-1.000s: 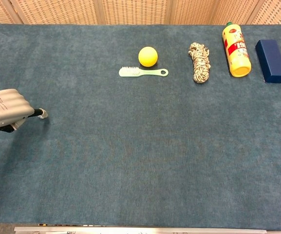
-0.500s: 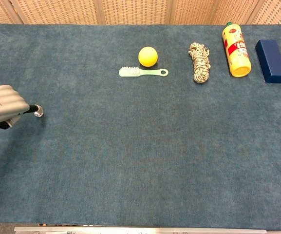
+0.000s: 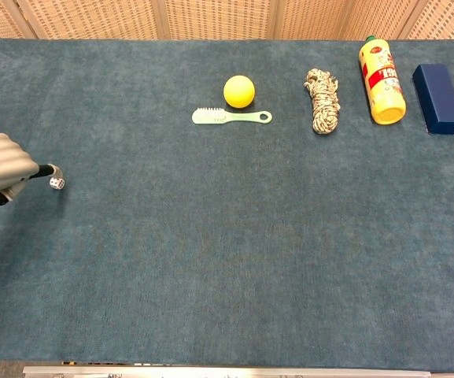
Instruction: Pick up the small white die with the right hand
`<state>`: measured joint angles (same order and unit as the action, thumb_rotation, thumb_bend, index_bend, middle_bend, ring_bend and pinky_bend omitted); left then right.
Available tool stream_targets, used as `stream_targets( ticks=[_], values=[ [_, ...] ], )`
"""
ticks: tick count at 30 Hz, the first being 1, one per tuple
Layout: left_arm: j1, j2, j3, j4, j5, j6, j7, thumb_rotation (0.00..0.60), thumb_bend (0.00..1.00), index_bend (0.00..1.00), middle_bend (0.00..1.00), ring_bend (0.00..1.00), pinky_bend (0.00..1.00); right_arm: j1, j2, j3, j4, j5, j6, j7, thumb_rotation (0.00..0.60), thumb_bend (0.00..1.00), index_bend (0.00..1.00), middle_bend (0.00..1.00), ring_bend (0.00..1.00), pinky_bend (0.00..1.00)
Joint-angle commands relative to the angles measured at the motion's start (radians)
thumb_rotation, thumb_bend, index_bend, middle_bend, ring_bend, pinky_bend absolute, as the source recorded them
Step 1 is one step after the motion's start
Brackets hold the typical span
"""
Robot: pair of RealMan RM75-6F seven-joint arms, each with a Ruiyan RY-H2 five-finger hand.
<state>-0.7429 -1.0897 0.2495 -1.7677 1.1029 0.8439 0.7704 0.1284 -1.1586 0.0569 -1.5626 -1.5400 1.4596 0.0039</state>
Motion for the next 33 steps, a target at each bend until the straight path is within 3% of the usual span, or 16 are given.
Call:
stream_targets(
  ticks=[1, 6, 9, 12, 14, 17, 21, 25, 33],
  values=[
    [0.036, 0.009, -0.028, -0.022, 0.088, 0.067, -0.089, 0.6, 1.0, 0.15, 1.0, 0.86, 0.86, -0.003, 0.003, 0.002, -0.002, -0.001, 0.008, 0.004, 0.6, 0.34, 0.74, 0.51, 0.45, 0.56],
    [0.117, 0.029, -0.049, -0.04, 0.242, 0.208, -0.254, 0.6, 0.99, 0.15, 0.97, 0.73, 0.81, -0.008, 0.008, 0.004, -0.004, -0.003, 0.019, 0.01, 0.6, 0.34, 0.74, 0.51, 0.45, 0.56],
    [0.163, 0.044, -0.049, -0.051, 0.298, 0.278, -0.304, 0.6, 0.91, 0.13, 0.87, 0.66, 0.79, -0.009, 0.011, 0.003, -0.006, -0.006, 0.021, 0.014, 0.6, 0.34, 0.74, 0.51, 0.45, 0.56],
    [0.217, 0.062, -0.048, -0.07, 0.309, 0.343, -0.326, 0.6, 0.76, 0.13, 0.71, 0.59, 0.76, -0.012, 0.013, 0.003, -0.007, -0.008, 0.029, 0.018, 0.6, 0.34, 0.74, 0.51, 0.45, 0.56],
    [0.259, 0.071, -0.053, -0.082, 0.302, 0.395, -0.335, 0.6, 0.54, 0.13, 0.6, 0.54, 0.75, -0.014, 0.013, 0.005, -0.005, -0.008, 0.034, 0.016, 0.6, 0.34, 0.74, 0.51, 0.45, 0.56],
    [0.329, 0.067, -0.068, -0.09, 0.296, 0.497, -0.341, 0.6, 0.31, 0.13, 0.49, 0.47, 0.72, -0.017, 0.007, 0.008, -0.002, -0.007, 0.042, 0.003, 0.6, 0.34, 0.74, 0.51, 0.45, 0.56],
    [0.409, 0.06, -0.072, -0.083, 0.332, 0.596, -0.414, 0.6, 0.26, 0.14, 0.39, 0.41, 0.71, -0.016, 0.004, 0.006, -0.002, -0.009, 0.04, -0.002, 0.6, 0.34, 0.74, 0.51, 0.45, 0.56],
    [0.471, 0.069, -0.062, -0.066, 0.356, 0.646, -0.468, 0.6, 0.26, 0.16, 0.33, 0.35, 0.62, -0.015, -0.001, 0.005, 0.001, -0.008, 0.035, -0.012, 0.6, 0.34, 0.74, 0.51, 0.45, 0.56],
    [0.549, 0.063, -0.085, -0.035, 0.324, 0.678, -0.515, 0.6, 0.25, 0.23, 0.31, 0.31, 0.58, -0.005, -0.011, 0.01, 0.014, 0.008, 0.012, -0.023, 0.6, 0.34, 0.74, 0.51, 0.45, 0.56]
  ],
)
